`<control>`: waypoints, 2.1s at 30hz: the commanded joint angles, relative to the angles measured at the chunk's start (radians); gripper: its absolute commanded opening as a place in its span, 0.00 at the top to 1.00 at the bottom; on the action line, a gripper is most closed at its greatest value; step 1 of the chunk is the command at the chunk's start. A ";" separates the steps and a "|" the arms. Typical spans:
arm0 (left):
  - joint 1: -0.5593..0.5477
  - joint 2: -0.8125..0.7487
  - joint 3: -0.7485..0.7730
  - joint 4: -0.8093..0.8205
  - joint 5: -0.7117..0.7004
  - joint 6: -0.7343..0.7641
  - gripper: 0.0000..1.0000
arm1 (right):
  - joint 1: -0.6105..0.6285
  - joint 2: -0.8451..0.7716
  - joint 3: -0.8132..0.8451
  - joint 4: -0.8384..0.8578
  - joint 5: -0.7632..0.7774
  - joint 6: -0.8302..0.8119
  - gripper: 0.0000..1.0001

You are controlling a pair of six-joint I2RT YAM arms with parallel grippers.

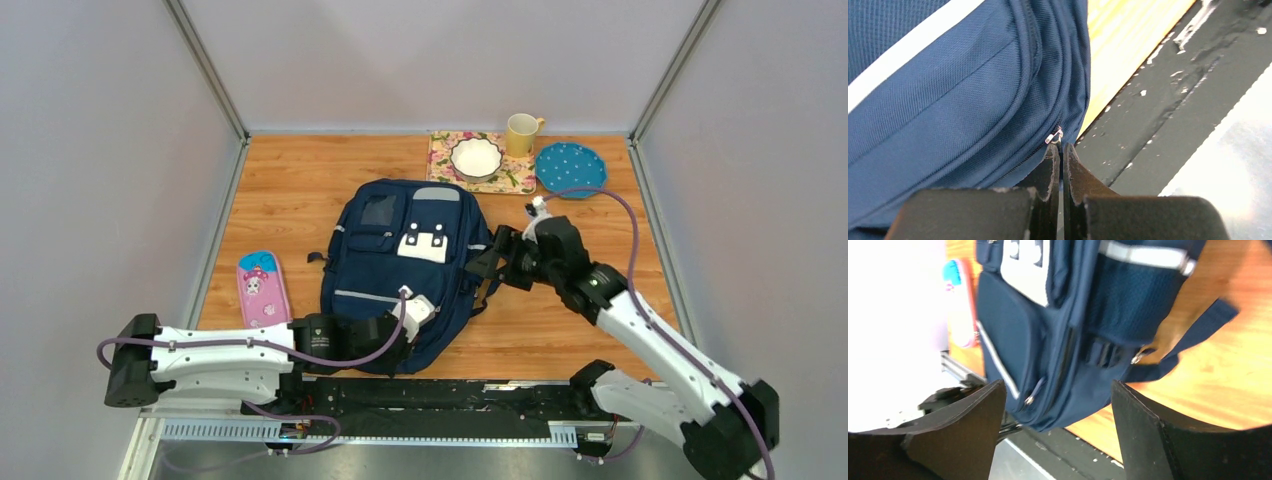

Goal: Pack the student bag
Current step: Unzip the student bag at the center of the board.

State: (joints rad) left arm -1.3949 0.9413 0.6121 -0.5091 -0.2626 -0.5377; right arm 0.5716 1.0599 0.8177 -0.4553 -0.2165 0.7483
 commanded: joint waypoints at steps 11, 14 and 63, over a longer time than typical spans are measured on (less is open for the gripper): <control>-0.012 0.178 0.239 0.221 0.100 0.196 1.00 | 0.272 -0.236 -0.259 0.233 -0.012 0.457 0.20; -0.012 0.183 0.226 0.253 0.106 0.188 1.00 | 0.307 -0.192 -0.246 0.254 0.008 0.461 0.22; 0.249 -0.246 -0.032 -0.328 -0.420 0.068 1.00 | 0.056 -0.184 -0.124 0.231 -0.170 0.269 1.00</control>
State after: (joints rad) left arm -1.2106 0.7017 0.5667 -0.7681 -0.5785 -0.5213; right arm 0.6559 0.9012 0.6296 -0.3119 -0.3672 1.0557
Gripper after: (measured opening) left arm 0.009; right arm 0.081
